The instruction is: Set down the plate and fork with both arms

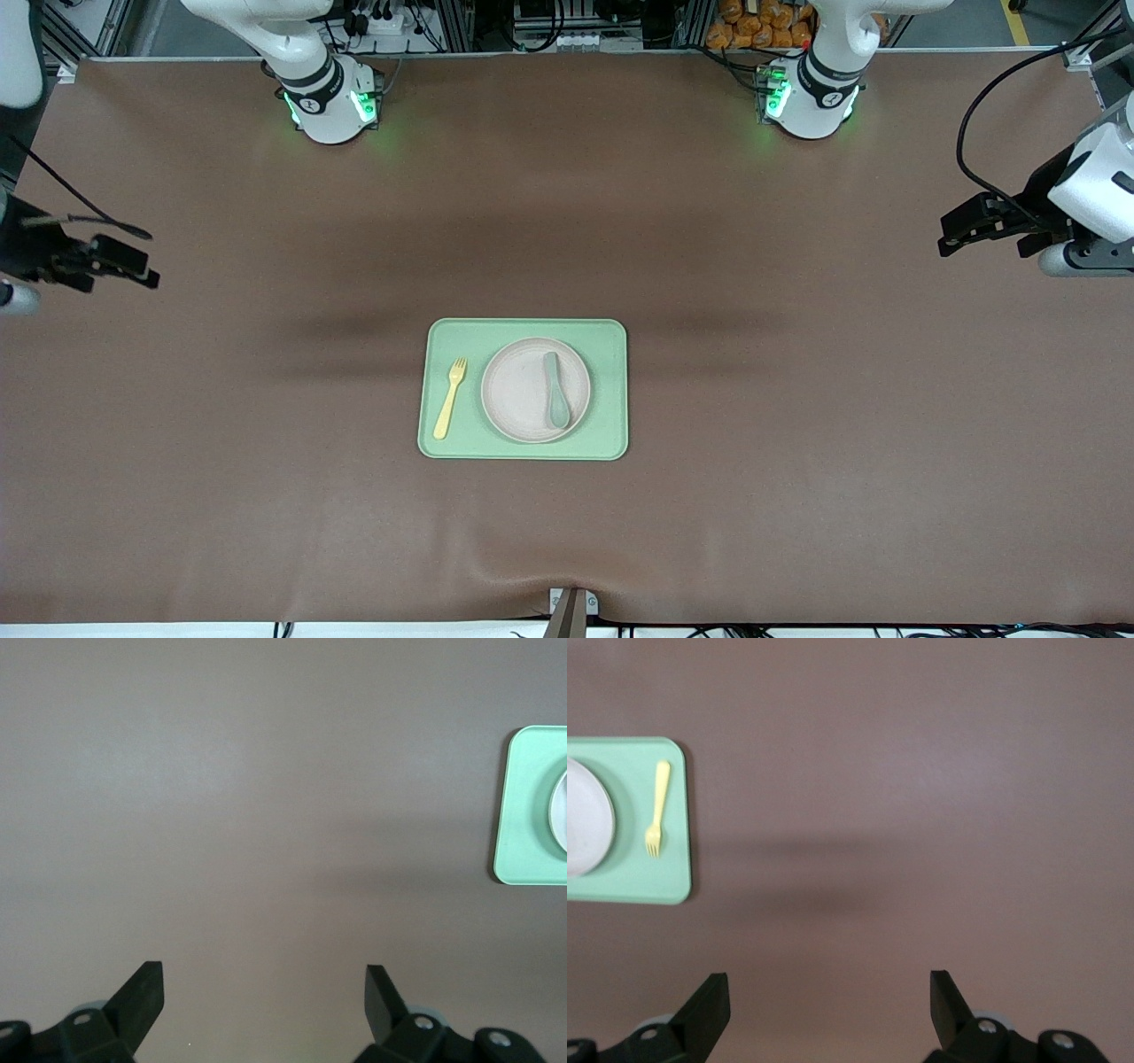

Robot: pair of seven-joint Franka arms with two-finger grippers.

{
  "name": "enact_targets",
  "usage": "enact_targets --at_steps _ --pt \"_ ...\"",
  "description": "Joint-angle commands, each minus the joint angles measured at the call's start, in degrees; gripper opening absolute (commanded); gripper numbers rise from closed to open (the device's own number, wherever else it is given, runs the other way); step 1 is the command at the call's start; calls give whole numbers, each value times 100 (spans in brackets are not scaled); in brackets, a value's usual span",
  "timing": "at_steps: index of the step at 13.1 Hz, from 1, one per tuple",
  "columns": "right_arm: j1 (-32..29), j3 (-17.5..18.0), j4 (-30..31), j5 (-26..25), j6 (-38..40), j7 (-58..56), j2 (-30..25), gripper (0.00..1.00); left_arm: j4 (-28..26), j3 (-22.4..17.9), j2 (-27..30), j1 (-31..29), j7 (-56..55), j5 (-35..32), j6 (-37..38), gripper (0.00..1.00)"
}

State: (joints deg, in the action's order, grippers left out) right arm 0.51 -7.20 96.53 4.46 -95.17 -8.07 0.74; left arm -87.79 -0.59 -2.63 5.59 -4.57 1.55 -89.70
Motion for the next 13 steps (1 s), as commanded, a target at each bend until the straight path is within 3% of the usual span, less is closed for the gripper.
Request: enact_targets --at_steps 1,6,13 --pt "-17 70 -545 -191 733 68 -47 100 43 -11 -44 -14 -18 73 41 100" --pt "291 96 -1198 -657 1439 578 -21 100 52 -11 -62 -58 62 73 41 100" --pt "125 78 -1198 -394 1203 578 -30 100 52 -11 -115 -50 53 73 41 100"
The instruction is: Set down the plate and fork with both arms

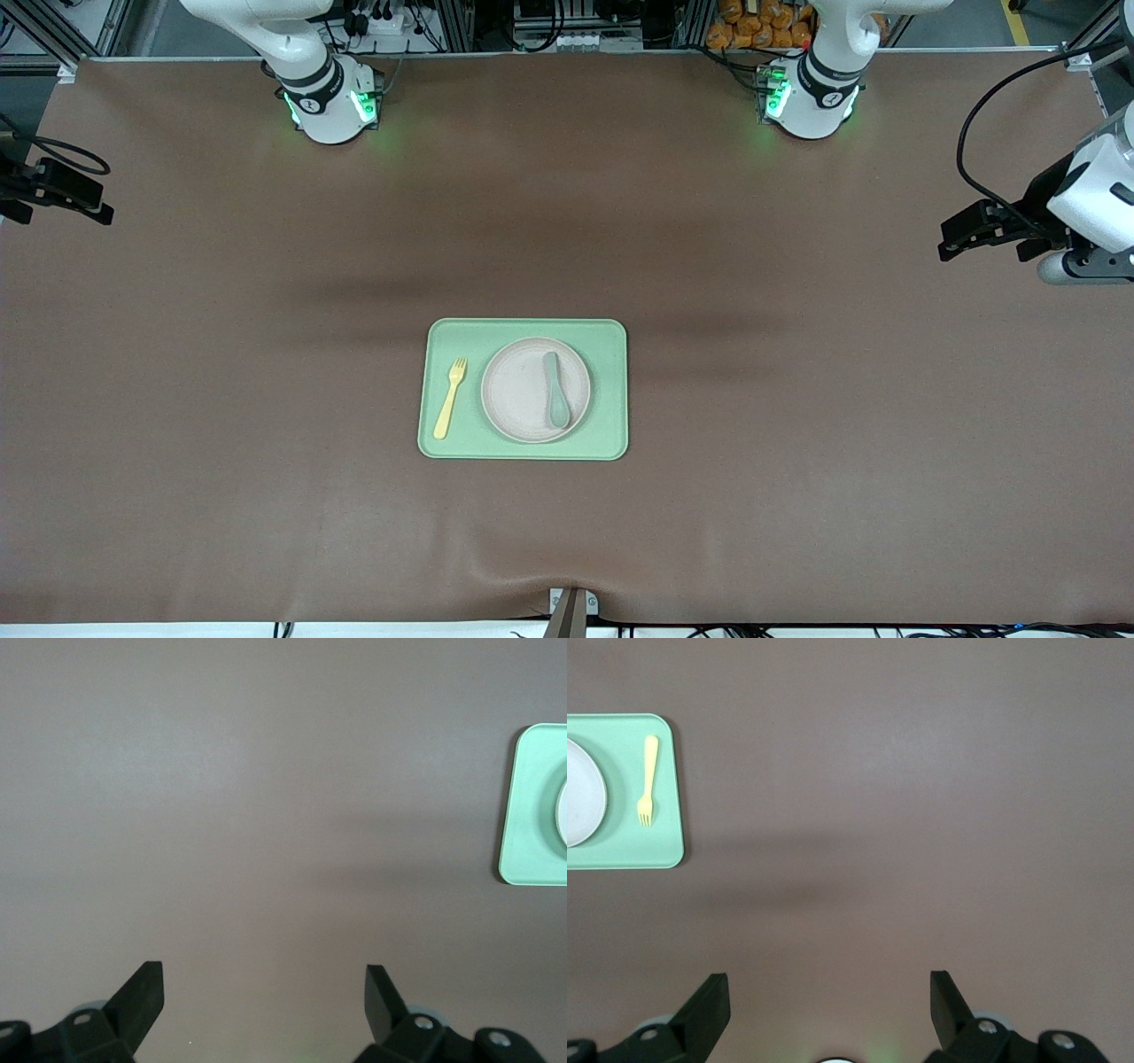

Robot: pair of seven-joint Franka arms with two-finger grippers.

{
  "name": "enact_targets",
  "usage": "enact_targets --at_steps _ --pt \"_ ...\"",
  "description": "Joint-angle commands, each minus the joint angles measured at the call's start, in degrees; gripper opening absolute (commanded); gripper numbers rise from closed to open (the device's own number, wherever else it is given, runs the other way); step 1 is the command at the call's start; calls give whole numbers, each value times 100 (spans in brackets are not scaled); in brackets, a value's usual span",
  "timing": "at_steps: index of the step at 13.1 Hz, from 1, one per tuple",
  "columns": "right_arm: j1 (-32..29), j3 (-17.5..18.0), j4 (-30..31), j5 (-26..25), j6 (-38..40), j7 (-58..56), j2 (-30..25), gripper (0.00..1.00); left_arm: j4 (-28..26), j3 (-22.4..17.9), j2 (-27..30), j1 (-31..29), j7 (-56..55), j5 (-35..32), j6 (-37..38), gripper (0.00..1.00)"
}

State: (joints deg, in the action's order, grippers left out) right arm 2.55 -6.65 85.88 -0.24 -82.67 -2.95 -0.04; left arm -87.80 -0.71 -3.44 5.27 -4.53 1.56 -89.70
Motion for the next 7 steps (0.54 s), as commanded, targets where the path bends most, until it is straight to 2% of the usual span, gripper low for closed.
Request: enact_targets --at_steps 1,7 --pt "-123 23 -133 120 -65 41 47 100 61 1 -34 -8 40 73 41 100" --pt "-124 32 -133 120 -82 67 100 100 70 1 -34 1 31 73 49 100"
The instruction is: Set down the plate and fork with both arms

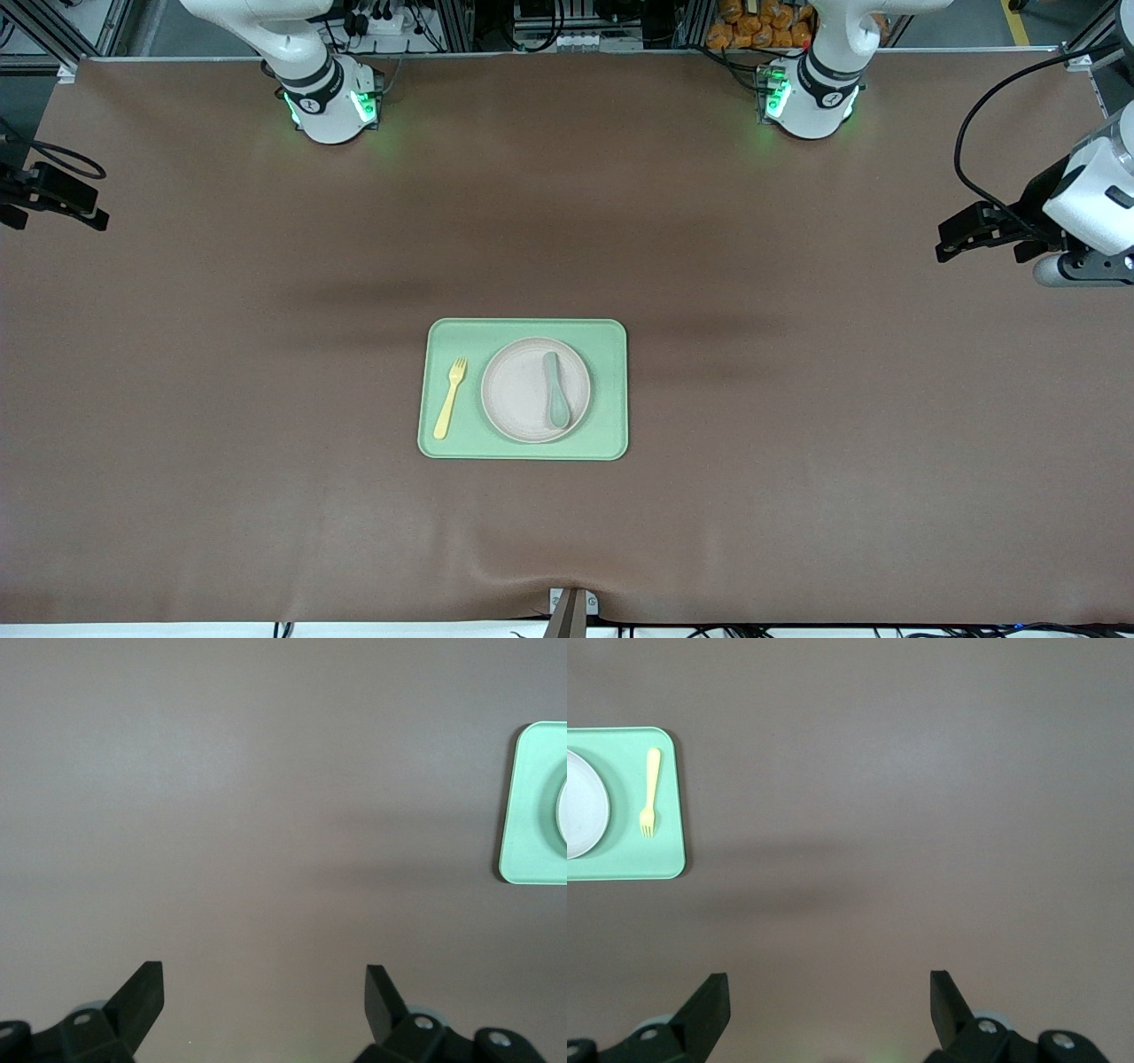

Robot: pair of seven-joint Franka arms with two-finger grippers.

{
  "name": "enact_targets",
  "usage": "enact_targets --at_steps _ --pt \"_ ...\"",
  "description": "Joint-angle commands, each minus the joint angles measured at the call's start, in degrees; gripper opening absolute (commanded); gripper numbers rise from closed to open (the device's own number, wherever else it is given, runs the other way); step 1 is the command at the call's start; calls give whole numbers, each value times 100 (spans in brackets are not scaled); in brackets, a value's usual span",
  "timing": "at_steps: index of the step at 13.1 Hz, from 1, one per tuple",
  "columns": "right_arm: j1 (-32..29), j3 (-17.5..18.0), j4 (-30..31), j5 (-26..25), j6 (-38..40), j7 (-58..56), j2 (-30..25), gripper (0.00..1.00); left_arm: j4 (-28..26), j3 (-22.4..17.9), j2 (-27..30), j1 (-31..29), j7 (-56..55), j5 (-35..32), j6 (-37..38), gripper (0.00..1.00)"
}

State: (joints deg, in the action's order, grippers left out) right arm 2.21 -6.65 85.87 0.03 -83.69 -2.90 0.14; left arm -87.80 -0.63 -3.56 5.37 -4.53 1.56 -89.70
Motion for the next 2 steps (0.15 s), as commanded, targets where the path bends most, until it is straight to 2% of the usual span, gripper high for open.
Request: enact_targets --at_steps 1,2 --pt "-89 32 -132 102 2 62 100 100 70 -7 -22 -27 40 73 50 100" --pt "-81 32 -132 102 2 62 109 100 70 -7 -22 -36 48 73 50 100"
